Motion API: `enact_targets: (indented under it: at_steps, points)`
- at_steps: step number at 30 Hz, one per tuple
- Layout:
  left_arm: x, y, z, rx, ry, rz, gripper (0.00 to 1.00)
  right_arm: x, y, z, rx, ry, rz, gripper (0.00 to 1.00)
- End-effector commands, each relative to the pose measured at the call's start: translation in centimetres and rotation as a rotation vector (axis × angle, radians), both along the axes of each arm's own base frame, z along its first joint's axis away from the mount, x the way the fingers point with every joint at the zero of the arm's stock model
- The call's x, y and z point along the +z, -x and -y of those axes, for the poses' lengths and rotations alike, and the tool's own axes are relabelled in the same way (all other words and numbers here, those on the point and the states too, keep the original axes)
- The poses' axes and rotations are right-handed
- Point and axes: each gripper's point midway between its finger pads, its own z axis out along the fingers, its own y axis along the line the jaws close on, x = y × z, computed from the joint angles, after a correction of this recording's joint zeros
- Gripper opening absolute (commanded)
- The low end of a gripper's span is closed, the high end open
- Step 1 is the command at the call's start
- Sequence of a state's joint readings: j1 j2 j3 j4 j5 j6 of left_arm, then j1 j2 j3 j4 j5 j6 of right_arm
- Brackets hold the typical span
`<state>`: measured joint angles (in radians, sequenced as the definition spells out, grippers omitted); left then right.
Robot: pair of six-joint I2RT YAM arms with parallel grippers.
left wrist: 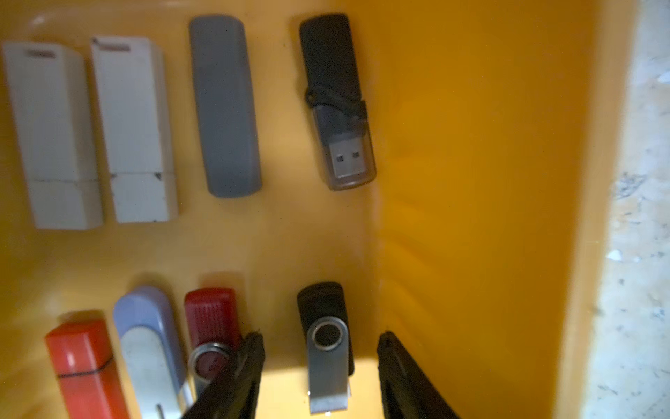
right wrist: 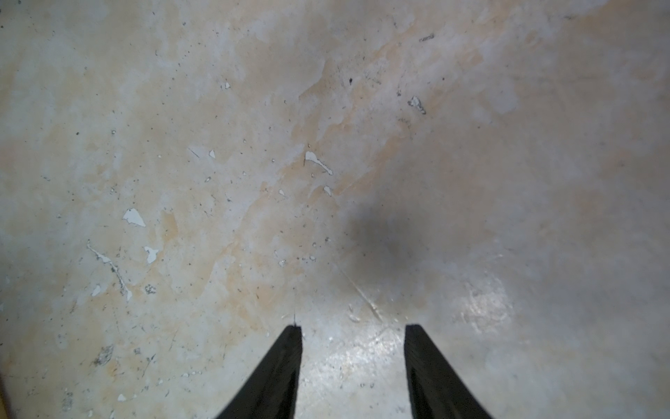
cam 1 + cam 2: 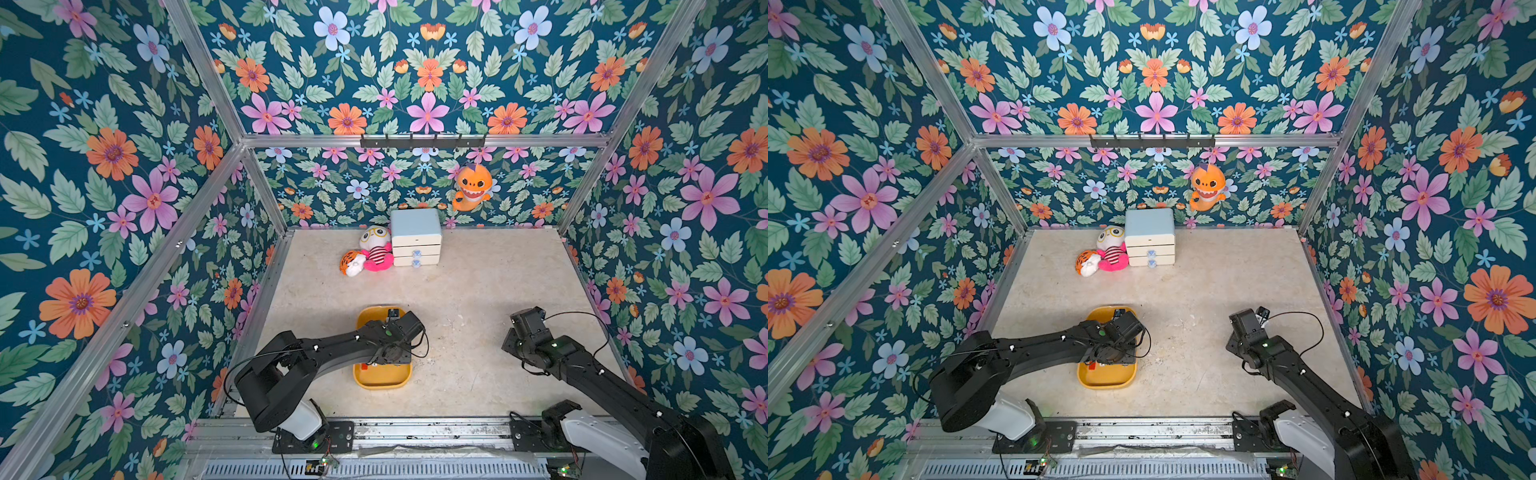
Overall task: Put the usb flash drive into the storage box
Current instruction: Place the USB flash in the storage box, then reset both arms
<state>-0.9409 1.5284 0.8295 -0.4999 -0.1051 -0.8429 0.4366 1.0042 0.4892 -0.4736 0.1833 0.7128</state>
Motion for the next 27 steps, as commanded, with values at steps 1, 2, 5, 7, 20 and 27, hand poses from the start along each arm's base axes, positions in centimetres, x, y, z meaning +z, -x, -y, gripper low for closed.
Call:
enact_targets:
  at_steps: [1,2,5,7,20,27]
  points:
    - [1.7,-0.4,0.4,-0.004,0.009,0.032,0.60,0.4,-0.3,-0.1,0.006,0.002,0.014,0.51]
    - [2.4,-0.5,0.5,-0.007,0.011,0.046,0.61,0.4,-0.3,-0.1,0.006,0.002,0.014,0.52]
    - [5.6,-1.4,0.5,-0.014,0.028,0.122,0.66,0.4,-0.3,-0.1,0.010,0.000,0.016,0.51]
    - [8.1,-2.2,0.2,-0.014,0.043,0.201,0.78,0.5,-0.4,-0.2,0.015,-0.001,0.017,0.52]
    - [17.5,-10.0,-15.0,0.358,-0.098,0.736,0.99,10.1,-6.4,-0.1,0.096,0.114,0.433,0.64]
    - [17.4,-11.5,-20.8,0.452,-0.299,1.018,0.99,13.1,-7.3,4.5,-0.021,0.389,0.724,0.81]
